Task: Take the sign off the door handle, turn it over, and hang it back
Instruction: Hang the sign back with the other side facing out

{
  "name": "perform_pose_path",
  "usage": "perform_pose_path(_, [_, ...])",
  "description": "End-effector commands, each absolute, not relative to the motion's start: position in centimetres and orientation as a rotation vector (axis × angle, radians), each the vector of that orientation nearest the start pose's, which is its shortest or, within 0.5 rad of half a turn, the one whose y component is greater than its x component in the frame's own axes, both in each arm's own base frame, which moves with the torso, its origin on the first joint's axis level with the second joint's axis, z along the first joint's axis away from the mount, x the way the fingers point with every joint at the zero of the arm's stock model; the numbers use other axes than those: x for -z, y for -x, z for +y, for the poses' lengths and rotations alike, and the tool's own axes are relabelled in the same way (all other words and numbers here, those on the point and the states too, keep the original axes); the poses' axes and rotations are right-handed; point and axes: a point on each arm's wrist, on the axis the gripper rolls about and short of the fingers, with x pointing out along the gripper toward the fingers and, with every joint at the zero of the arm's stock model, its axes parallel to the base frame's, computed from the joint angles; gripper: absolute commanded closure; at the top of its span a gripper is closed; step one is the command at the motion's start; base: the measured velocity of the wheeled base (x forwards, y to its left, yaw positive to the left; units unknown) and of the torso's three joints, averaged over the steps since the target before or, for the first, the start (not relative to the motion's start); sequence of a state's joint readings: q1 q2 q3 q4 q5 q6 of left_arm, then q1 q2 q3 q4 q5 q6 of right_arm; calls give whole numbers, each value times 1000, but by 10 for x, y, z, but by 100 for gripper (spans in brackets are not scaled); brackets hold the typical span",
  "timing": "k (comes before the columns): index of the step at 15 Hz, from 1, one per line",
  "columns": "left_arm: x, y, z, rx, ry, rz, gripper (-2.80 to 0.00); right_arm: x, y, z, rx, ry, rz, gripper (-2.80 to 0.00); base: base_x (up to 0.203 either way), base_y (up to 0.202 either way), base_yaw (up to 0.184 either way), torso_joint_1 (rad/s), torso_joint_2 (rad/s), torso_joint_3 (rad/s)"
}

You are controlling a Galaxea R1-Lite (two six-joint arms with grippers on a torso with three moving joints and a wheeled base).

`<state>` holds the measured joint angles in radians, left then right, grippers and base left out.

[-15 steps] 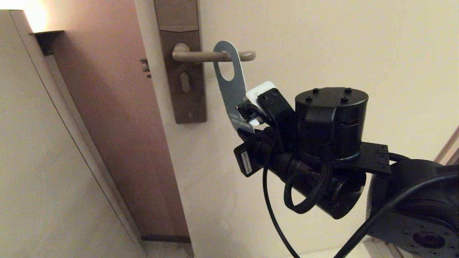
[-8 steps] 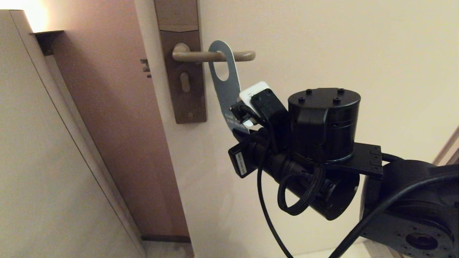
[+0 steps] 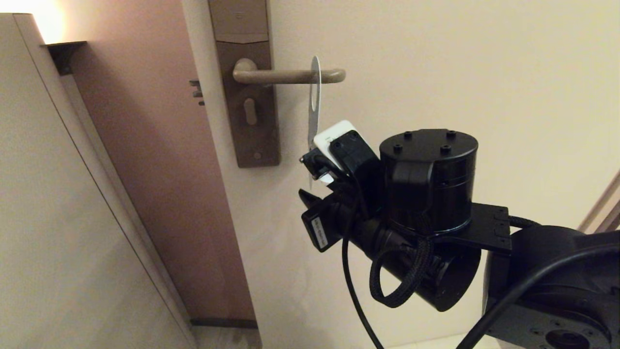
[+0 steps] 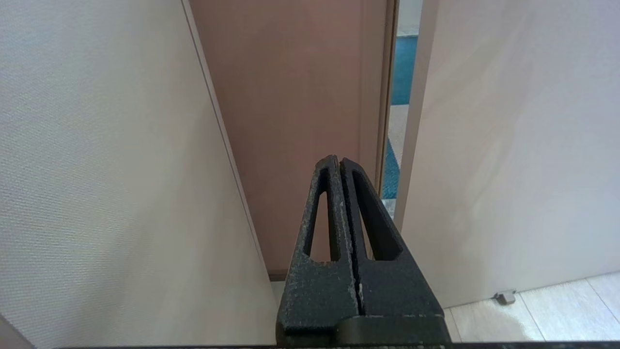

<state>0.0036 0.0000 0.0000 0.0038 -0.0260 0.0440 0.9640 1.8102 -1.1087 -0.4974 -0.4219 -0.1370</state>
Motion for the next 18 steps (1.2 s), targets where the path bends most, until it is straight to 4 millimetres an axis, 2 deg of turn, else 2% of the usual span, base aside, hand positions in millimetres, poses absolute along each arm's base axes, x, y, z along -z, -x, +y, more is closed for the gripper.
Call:
perform_pose_path(1, [-75,23,-1,23,-44,6,0,-216,-206,285,-555,266,119,-280,0,0,0,0,0,0])
perform_pose_path(7, [-75,23,-1,22,-44,5,0,-214,-204,282,-554,271,127,-280,0,0,0,0,0,0])
perform_pose_path(18, [-75,23,-1,22,-44,4,0,-214,-190,261,-553,278,138,-280,0,0,0,0,0,0])
